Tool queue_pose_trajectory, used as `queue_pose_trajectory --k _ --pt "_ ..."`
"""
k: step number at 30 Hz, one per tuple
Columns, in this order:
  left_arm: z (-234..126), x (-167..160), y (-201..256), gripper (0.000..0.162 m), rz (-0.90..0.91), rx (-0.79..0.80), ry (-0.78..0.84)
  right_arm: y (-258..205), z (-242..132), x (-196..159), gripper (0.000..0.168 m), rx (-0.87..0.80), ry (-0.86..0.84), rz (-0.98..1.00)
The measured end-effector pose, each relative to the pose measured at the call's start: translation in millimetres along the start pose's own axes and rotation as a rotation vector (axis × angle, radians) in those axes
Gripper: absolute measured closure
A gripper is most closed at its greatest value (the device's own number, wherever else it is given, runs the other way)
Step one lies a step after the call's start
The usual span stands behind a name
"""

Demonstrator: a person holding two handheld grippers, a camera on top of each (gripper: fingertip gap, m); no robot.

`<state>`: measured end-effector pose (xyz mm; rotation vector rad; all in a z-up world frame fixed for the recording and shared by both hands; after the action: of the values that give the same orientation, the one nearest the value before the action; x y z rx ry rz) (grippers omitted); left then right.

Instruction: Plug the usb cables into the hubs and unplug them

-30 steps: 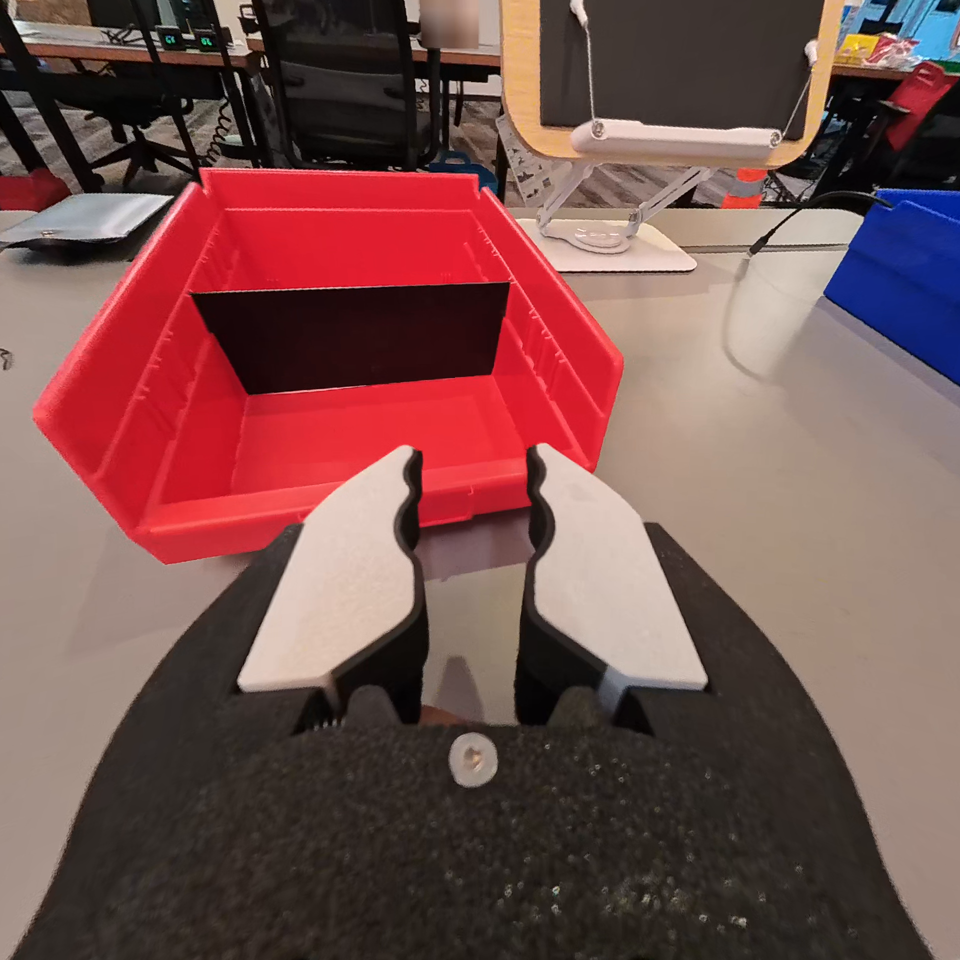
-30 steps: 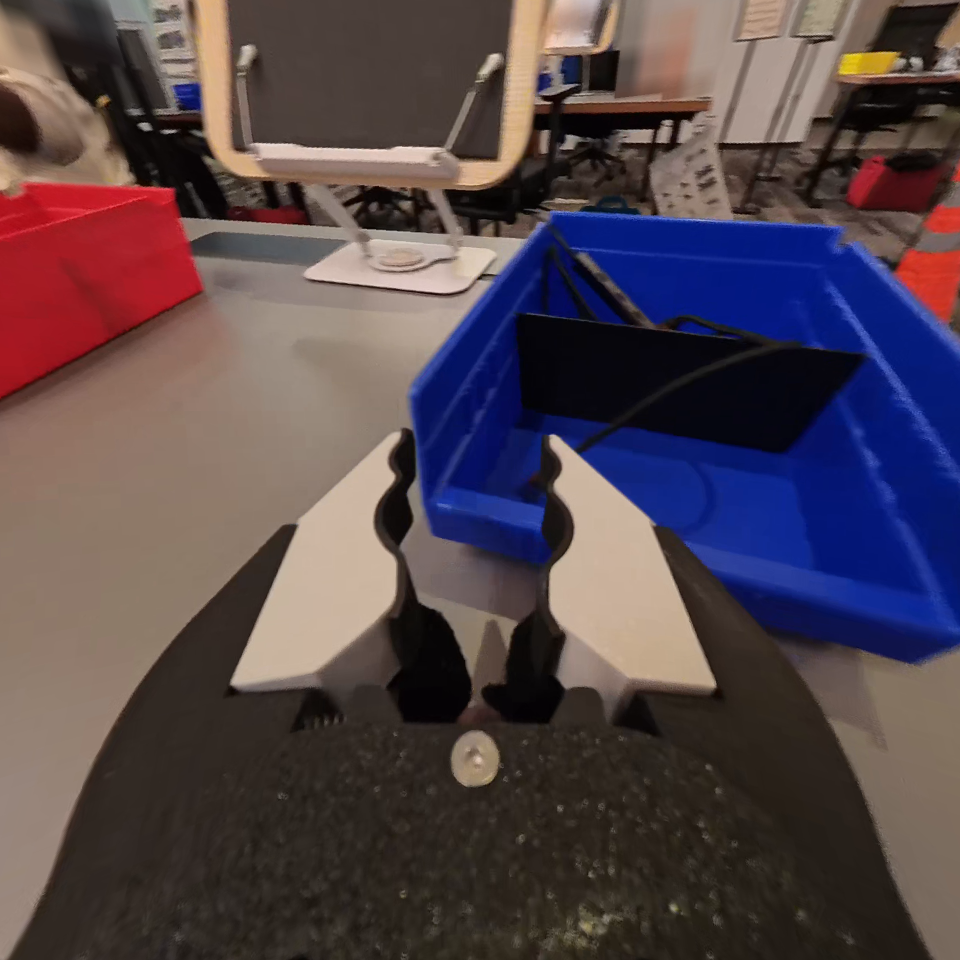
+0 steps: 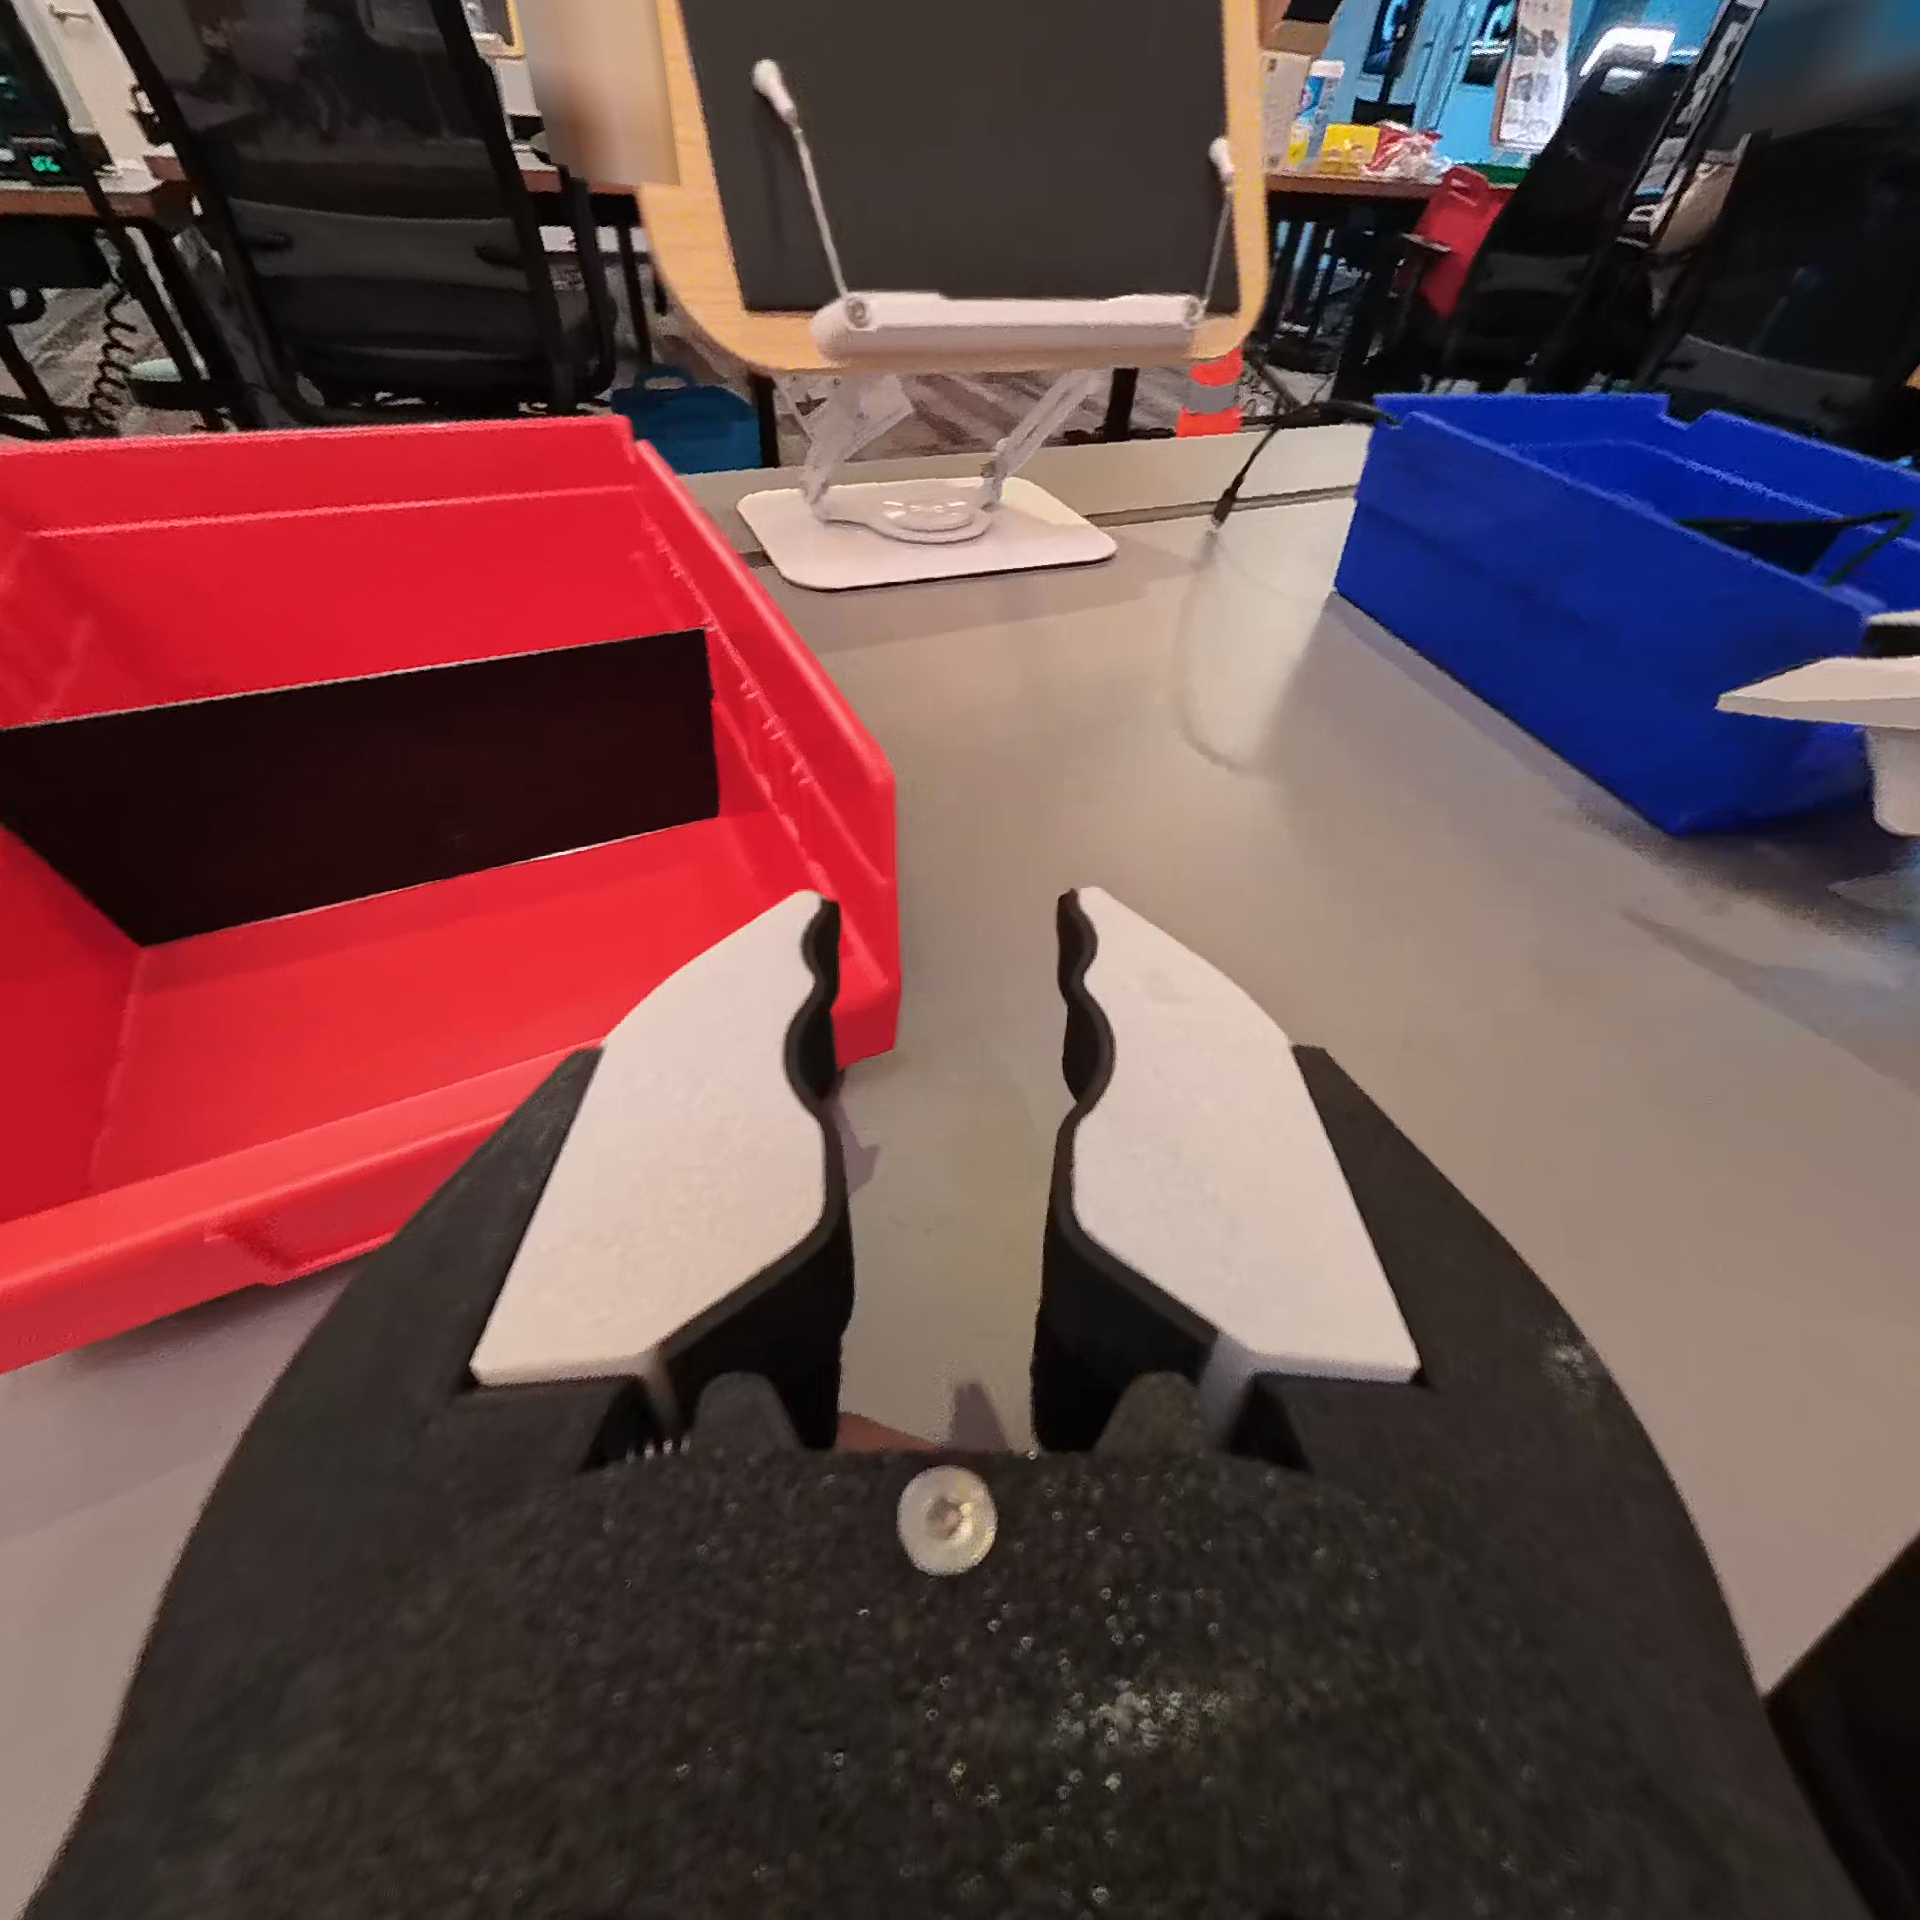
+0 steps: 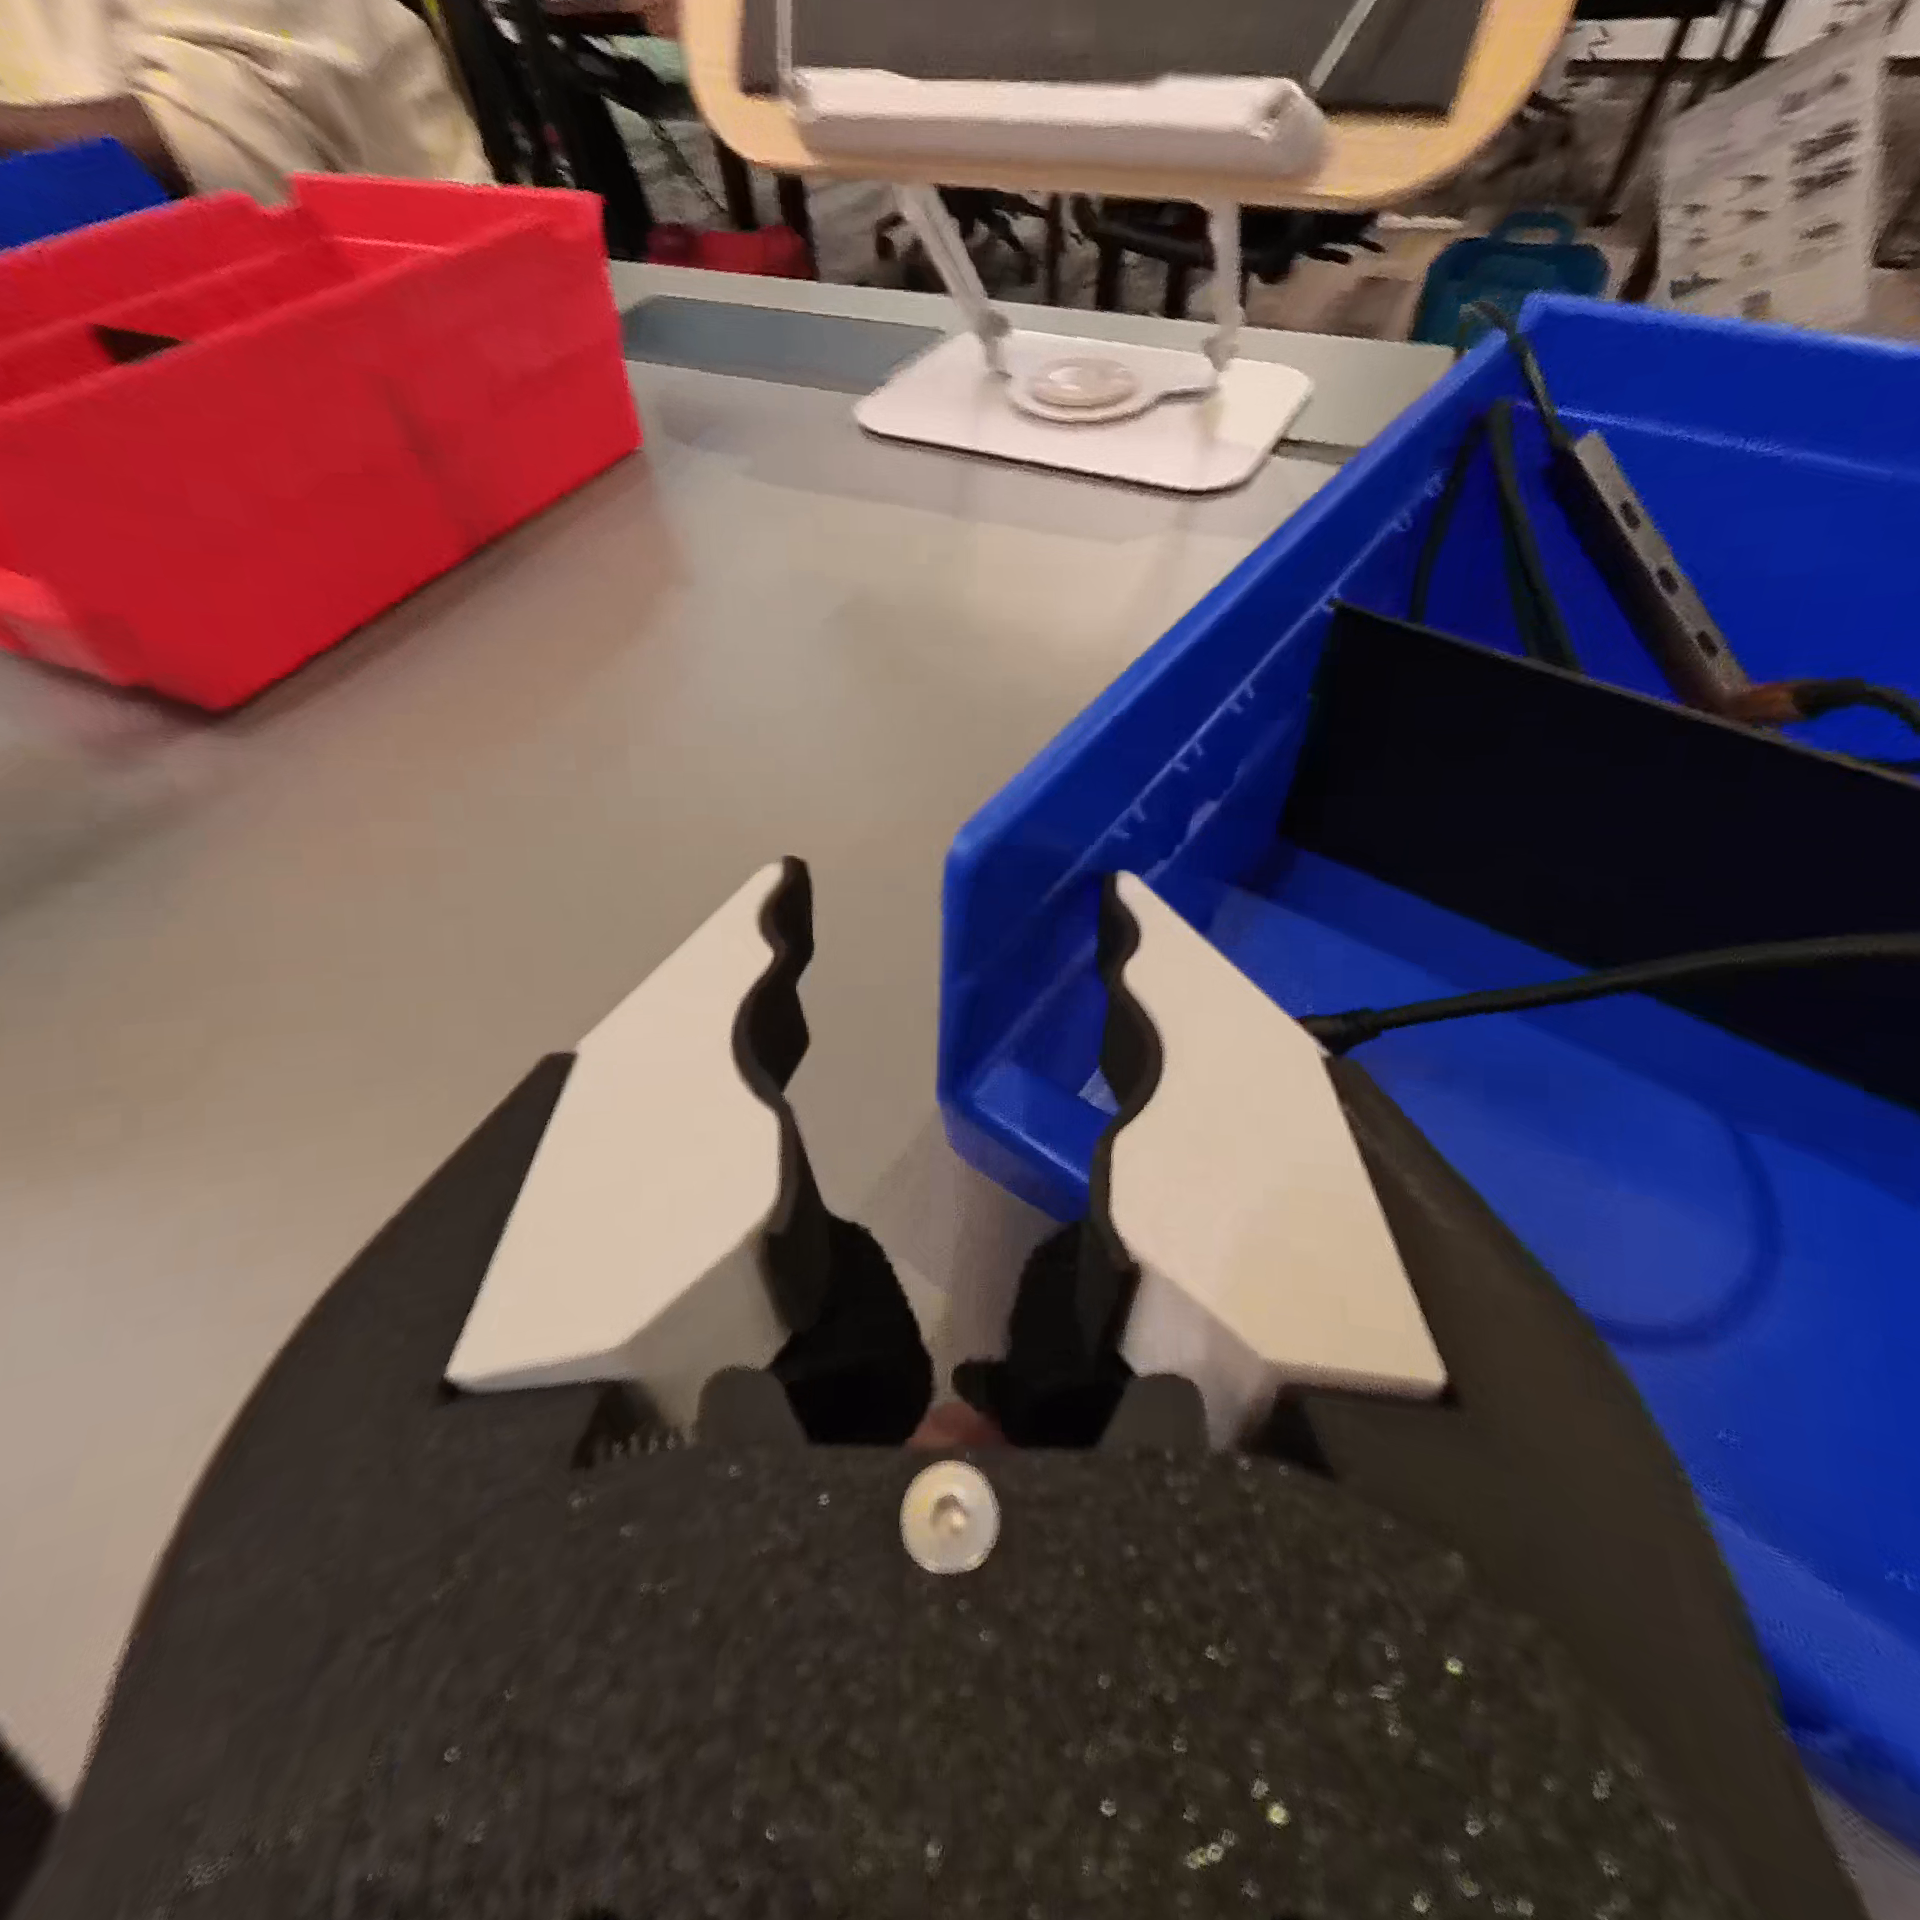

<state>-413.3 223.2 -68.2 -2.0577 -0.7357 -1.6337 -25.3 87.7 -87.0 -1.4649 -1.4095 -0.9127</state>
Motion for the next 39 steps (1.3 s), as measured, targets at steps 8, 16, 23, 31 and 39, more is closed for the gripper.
queue_pose_trajectory --k 8,16,23,31,39 --pt "51 30 133 0.116 0.014 -0.266 -0.008 48 -73 22 0.11 -0.41 0.236 -0.026" --pt "180 52 269 0.103 0.036 -0.229 -0.177 123 -94 -13 0.11 -0.694 0.076 0.144" --pt "211 39 263 0.148 -0.036 -0.118 -0.242 116 -81 -15 0.162 -0.66 -0.005 0.163" --pt "179 62 237 0.157 0.109 -0.015 -0.217 77 -75 1 0.167 -0.582 0.046 0.277" --pt "91 42 119 0.158 0.055 0.167 -0.177 -46 -4 23 0.164 -0.407 0.068 0.125"
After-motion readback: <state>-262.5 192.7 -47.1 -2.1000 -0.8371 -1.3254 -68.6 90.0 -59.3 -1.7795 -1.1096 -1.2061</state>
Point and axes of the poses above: each gripper's, where its closed fingertips meet, z out along the fingers, x out of its top, y = z × x across the jaws, the point moved 10 cm from there along -z, back along the fingers, and after that the axes turned 3 degrees about z, right-handed, at the moved point
